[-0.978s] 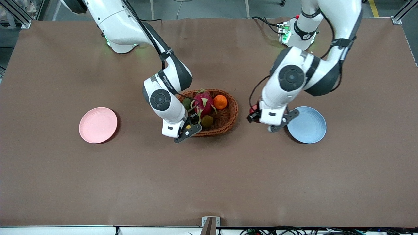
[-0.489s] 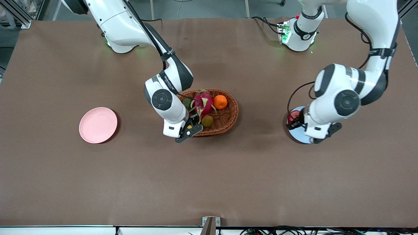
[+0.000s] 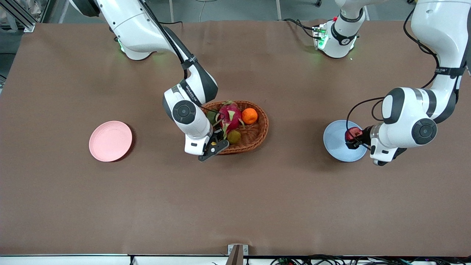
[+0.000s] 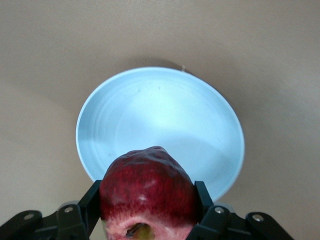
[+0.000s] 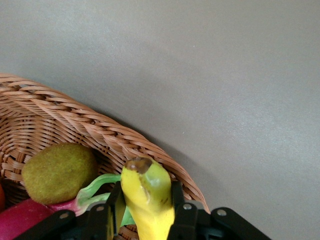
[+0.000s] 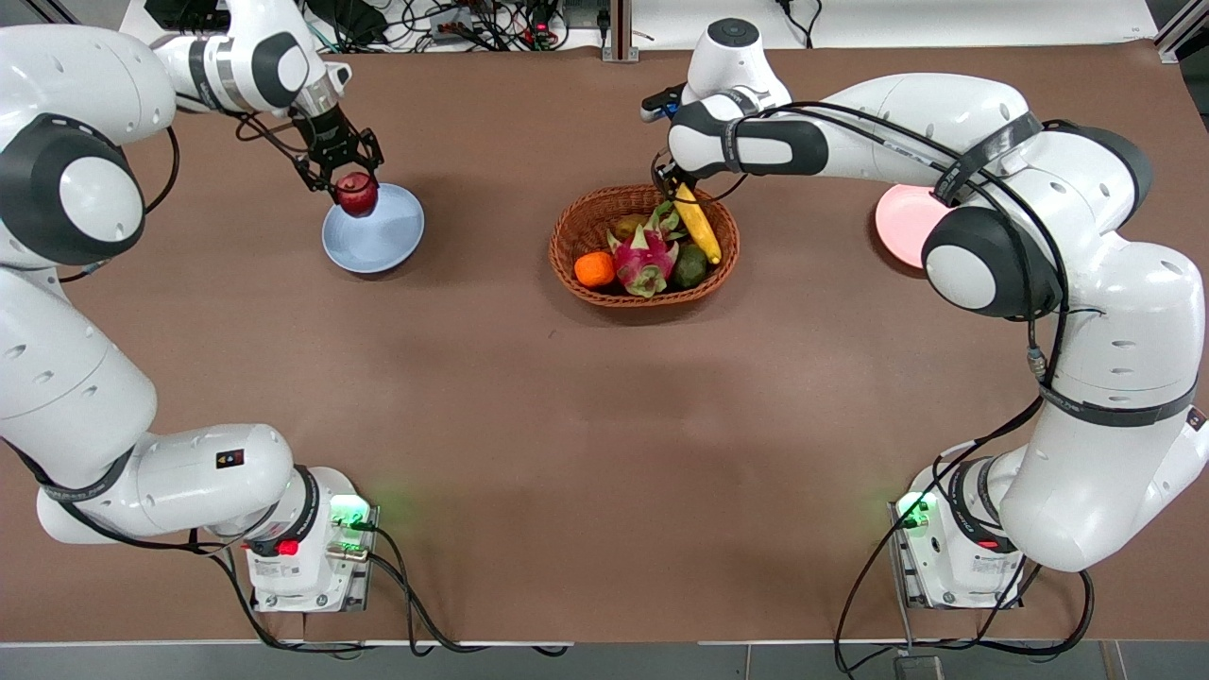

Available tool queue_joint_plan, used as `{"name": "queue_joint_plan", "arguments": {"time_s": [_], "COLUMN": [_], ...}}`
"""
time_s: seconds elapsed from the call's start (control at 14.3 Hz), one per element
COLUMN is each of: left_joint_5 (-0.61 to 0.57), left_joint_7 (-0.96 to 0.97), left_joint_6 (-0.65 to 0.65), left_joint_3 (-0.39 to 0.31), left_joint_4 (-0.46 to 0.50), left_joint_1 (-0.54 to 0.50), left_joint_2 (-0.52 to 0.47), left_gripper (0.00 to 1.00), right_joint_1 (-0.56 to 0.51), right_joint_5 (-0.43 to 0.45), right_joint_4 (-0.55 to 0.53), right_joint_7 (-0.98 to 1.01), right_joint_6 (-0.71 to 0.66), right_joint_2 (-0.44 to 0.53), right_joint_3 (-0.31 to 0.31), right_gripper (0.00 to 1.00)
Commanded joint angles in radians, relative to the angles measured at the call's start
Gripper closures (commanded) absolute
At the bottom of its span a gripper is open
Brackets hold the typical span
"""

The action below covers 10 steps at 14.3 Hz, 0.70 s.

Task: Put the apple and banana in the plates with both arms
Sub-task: 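Lower the apple onto the blue plate while the right gripper carries the banana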

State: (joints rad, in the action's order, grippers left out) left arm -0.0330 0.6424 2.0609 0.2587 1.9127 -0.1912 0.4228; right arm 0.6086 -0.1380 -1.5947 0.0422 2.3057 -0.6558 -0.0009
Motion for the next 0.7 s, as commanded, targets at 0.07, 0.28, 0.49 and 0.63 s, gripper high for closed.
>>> {"name": "queue_joint_plan", "arguments": {"time_s": [0.07,0.28,0.49,0.63], "left_joint_5": [-0.013,-0.013,-0.013,-0.013], "left_joint_7": [-0.009,-0.009,-0.009,-0.009], "left_joint_6": [0.057,0.065,0.065,0.064], "left_joint_3": [0.013,0.011,0.011,0.011], "left_joint_4": [0.012,0.009,0.009,0.006], "left_joint_1": [-0.01,-0.01,-0.01,-0.01], "left_joint_2": [0.042,0.062,0.065,0.067], "left_gripper": [0.59,0.55,0.28,0.0], "right_joint_1": [0.008,0.005,0.008,0.003], "right_joint_5": [0.031,0.029,0.029,0.028], "right_joint_4": [0.015,0.016,0.016,0.019], "right_joint_7": [0.024,0.033,0.033,0.03], "right_joint_6": [0.004,0.004,0.001,-0.002], "right_joint_2": [-0.007,-0.004,-0.001,0.007], "right_joint_3": [-0.01,-0.01,-0.01,-0.011], "right_gripper": [0.78,0.82,0.87,0.9]}}
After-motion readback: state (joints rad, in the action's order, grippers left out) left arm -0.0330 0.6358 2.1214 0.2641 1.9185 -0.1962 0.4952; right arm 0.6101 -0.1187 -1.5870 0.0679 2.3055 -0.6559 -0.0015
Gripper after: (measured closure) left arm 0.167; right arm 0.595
